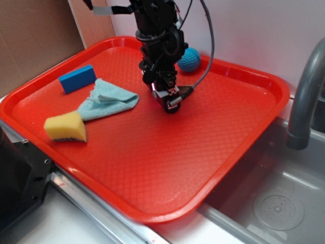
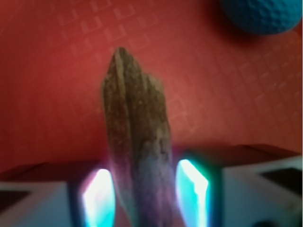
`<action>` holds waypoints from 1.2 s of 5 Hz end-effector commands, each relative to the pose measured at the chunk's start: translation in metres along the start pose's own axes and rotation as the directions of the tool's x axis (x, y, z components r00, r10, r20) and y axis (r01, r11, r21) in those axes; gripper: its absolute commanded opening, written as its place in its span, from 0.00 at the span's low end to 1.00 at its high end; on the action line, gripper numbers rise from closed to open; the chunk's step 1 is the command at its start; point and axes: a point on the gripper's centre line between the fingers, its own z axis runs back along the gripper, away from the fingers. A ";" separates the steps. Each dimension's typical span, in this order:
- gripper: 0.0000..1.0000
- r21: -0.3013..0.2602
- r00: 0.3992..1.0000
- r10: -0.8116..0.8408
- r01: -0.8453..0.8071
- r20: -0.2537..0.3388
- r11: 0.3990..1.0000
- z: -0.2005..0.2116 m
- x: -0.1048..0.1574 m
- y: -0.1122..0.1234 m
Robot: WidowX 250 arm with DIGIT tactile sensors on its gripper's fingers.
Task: Grab the wood chip.
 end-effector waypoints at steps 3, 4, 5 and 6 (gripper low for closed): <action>0.00 0.061 0.991 0.099 -0.094 -0.092 0.994 0.097 -0.017 -0.009; 0.00 0.047 0.986 0.141 -0.137 -0.085 0.989 0.132 -0.037 -0.022; 0.00 0.053 0.972 0.216 -0.211 -0.098 0.976 0.157 -0.066 -0.037; 0.00 0.041 0.972 0.232 -0.230 -0.044 0.972 0.172 -0.090 -0.049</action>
